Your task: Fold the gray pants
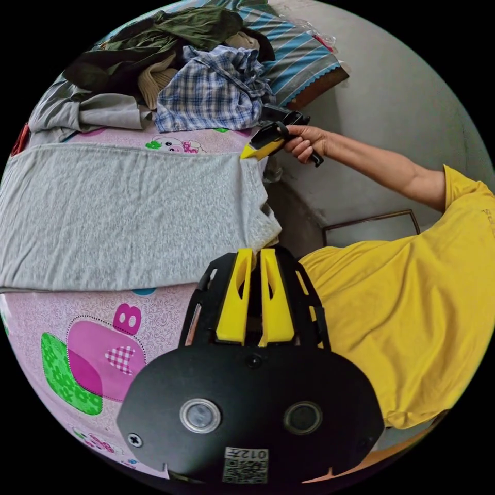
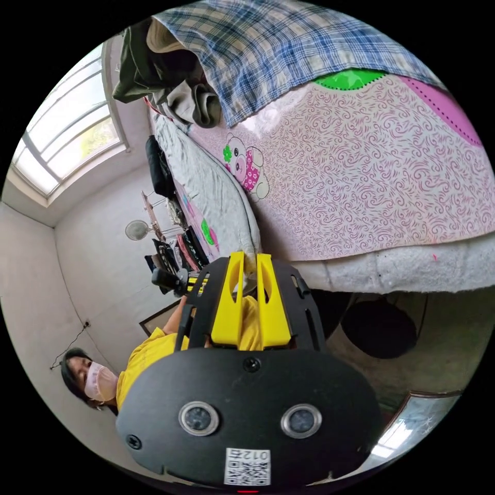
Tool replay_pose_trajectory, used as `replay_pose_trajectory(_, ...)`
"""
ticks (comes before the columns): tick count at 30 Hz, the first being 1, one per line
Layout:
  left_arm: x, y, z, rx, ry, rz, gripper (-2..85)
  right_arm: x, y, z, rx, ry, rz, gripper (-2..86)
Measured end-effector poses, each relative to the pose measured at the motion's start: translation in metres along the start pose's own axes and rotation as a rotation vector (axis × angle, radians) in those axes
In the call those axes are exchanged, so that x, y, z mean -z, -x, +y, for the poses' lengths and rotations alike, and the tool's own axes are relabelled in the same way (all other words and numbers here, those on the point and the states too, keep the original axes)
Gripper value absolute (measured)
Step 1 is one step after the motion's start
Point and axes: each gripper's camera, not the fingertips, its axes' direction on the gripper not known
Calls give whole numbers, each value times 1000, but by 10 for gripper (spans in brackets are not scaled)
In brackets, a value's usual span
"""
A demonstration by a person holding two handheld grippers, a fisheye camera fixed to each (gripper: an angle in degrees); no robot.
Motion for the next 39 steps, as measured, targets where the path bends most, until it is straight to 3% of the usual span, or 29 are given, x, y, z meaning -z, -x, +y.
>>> replay_pose_trajectory(9,30,60,73,-4,-153,48,5,7,16,17,104,-64,-187,11)
replay_pose_trajectory(18,90,166,161,82,-404,56,8,-15,112,-30,258,-114,-285,10)
replay_pose_trajectory(31,176,425,298,397,-682,18,10,-136,269,-252,250,-18,-219,12)
replay_pose_trajectory(39,154,587,364,630,-663,46,16,-225,300,-386,128,23,-65,22)
